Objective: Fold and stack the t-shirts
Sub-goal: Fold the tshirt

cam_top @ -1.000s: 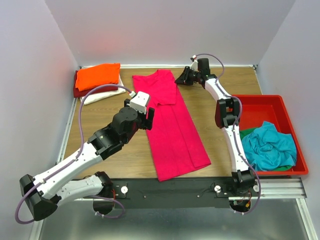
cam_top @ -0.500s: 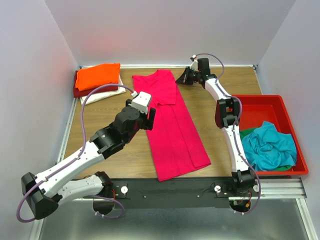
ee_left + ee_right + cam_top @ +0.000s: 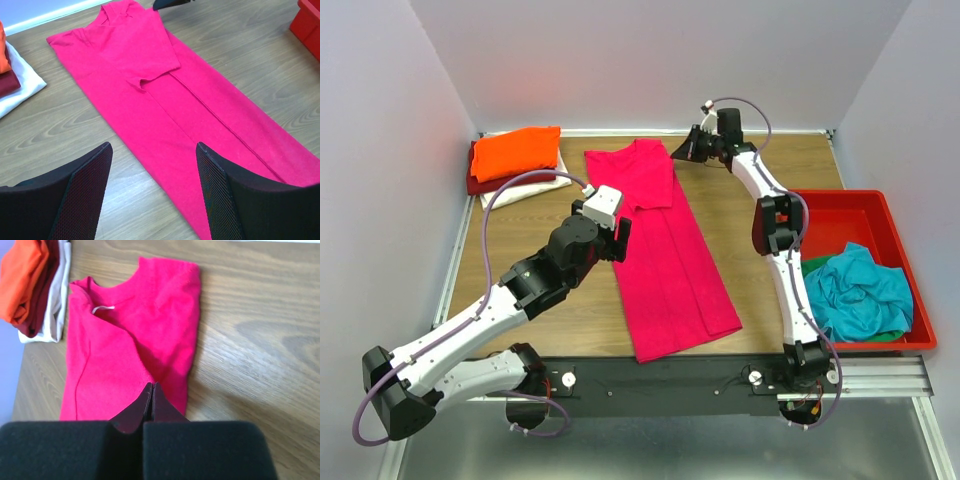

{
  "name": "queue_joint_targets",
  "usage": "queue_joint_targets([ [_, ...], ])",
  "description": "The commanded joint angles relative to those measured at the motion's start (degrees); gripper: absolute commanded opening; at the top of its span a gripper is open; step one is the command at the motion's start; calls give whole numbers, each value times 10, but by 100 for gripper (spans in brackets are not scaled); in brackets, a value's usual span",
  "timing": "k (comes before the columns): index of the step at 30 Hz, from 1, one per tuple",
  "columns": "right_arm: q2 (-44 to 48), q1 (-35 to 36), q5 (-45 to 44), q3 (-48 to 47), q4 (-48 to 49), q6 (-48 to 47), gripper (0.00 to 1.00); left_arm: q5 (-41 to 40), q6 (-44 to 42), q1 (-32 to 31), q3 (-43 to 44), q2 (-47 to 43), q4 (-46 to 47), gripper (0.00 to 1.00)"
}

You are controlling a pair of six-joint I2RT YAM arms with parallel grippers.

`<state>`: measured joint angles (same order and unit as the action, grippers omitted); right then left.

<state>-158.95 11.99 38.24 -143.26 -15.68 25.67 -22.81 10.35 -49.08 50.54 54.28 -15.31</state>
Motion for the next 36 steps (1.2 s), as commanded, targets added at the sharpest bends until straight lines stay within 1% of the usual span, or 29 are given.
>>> queue_joint_targets([
  [1,38,4,10,11,16,-13,0,10,4,4,-5,-10,16,75],
  [8,64,30,1,50,15,-47,1,9,7,5,-5,-22,16,76],
  [10,79,44,-4,71,15,-58,1,8,8,5,-5,-25,12,75],
  [14,115,86,-31,122,10,-111,2,7,9,5,-2,-32,8,75],
  [15,131,94,-37,140,8,-120,6,7,9,5,-2,-34,7,75],
  [16,139,116,-54,149,1,-142,7,8,10,5,-2,-37,6,76],
  [18,155,138,-72,163,-5,-160,11,8,11,5,-1,-42,5,75],
  [19,166,156,-81,170,-17,-169,25,8,11,5,-1,-46,5,75],
  [21,174,177,-105,170,-36,-196,42,9,12,4,1,-52,4,75],
  [22,178,179,-107,170,-49,-203,46,8,13,5,3,-54,0,75],
  [23,188,179,-106,173,-52,-206,48,7,13,5,4,-61,-1,76],
  [25,204,177,-118,178,-63,-218,49,5,13,5,6,-73,-5,75],
  [27,238,172,-106,196,-71,-251,53,5,10,5,6,-81,-4,76],
  [28,252,162,-77,209,-80,-284,56,8,5,5,7,-89,-2,79],
  [29,287,147,-54,237,-82,-317,59,14,-1,5,3,-95,7,85],
  [30,302,134,-23,256,-82,-333,59,20,-7,5,-3,-106,17,96],
  [31,319,122,33,271,-82,-345,59,26,-13,5,-10,-112,26,98],
  [33,353,101,50,306,-82,-357,59,41,-24,6,-26,-119,42,98],
  [34,361,84,47,315,-83,-357,62,56,-30,6,-30,-120,48,98],
  [36,374,67,38,334,-82,-353,62,64,-29,6,-29,-114,49,98],
])
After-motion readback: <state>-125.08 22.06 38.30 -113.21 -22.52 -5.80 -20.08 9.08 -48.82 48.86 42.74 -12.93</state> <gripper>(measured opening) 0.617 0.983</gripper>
